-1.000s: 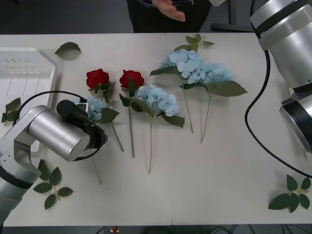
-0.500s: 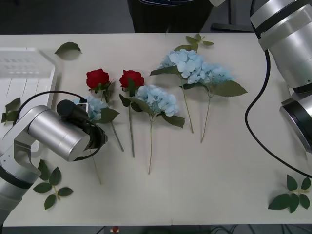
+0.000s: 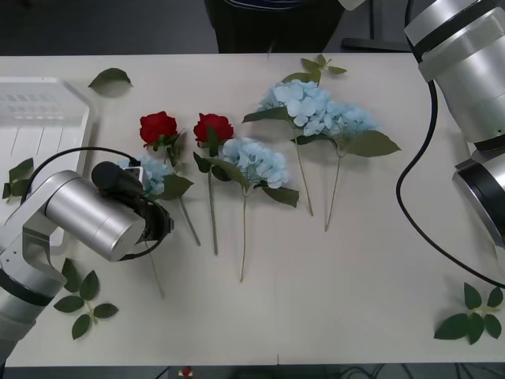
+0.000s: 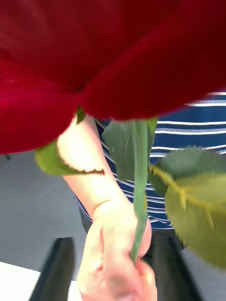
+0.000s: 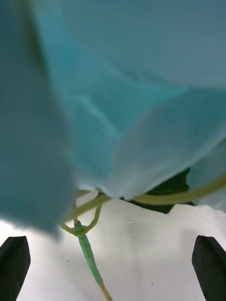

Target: Place the red flowers into the right box and the blue flowers into the left box. If a person shows an open palm, hand one flower to the person first, then continue sorting.

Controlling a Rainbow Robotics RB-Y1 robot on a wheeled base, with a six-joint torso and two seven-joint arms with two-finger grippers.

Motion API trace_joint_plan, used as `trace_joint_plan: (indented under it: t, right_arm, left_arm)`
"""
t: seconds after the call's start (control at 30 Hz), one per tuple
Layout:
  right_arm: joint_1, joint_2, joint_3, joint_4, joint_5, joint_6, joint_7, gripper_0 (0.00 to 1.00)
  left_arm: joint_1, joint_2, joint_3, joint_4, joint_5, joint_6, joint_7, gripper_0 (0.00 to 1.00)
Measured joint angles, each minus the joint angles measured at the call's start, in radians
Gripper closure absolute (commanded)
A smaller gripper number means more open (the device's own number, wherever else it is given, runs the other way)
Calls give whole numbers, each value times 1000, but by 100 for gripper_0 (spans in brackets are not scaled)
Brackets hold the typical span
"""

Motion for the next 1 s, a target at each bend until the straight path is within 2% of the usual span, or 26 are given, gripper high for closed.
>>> trace_joint_plan:
  t: [1.0]
  right_arm:
    - [2,1,2,1,-32,-20,0,9]
  left_arm:
    - [0,0,0,0,0,0,0,0]
